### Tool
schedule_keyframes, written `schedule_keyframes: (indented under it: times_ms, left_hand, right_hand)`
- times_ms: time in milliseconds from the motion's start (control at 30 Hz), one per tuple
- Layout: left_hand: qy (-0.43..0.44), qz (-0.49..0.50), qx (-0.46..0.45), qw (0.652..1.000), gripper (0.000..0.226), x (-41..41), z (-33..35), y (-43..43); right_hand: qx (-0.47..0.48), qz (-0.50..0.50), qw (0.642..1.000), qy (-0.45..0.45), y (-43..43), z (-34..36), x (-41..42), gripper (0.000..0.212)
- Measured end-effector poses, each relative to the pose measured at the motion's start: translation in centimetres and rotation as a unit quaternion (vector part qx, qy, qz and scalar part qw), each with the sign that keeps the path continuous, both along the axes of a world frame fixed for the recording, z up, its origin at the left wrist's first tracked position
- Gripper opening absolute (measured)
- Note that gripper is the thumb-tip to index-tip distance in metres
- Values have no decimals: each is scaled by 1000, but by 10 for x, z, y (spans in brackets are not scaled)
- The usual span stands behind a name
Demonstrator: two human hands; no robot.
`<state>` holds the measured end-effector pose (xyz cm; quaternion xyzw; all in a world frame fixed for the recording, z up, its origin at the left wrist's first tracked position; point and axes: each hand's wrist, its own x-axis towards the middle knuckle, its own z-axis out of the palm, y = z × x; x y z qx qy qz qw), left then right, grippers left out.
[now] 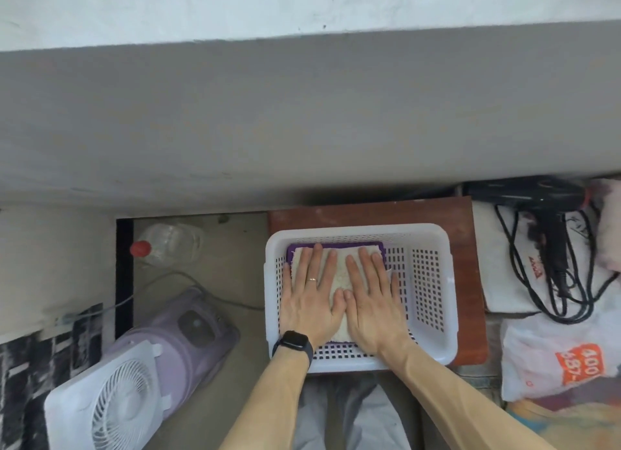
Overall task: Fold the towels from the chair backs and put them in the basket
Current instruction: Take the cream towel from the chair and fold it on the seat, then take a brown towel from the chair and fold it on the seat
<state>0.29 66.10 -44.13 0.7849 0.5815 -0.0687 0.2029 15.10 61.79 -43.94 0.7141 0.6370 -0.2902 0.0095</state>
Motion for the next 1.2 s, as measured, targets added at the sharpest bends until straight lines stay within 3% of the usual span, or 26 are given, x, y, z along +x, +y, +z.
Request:
schedule_keyframes:
  times_ms: [300,467,667,800,967,1200]
  left_hand:
    - [61,-24,-69,995,64,3,46,6]
    - [61,-54,-93,992,60,-2,106,11]
    - [38,64,-82,994,43,-27,183,-35]
    - [-15,215,-51,975,44,-71,221,-97]
    - [-111,455,38,883,46,-148,271,-208]
    - [-80,709,158,683,43,-226,341,-445]
  right_hand:
    - [-69,4,998,-4,6,34,-1,61]
    - [-80,70,994,-41,12,76,12,64]
    - [37,101,994,2,8,159,11,41]
    - [107,220,968,61,3,221,-36,33]
    - [149,386,898,150,-38,288,-137,27]
    - [156,626,726,239,-198,348,-292,21]
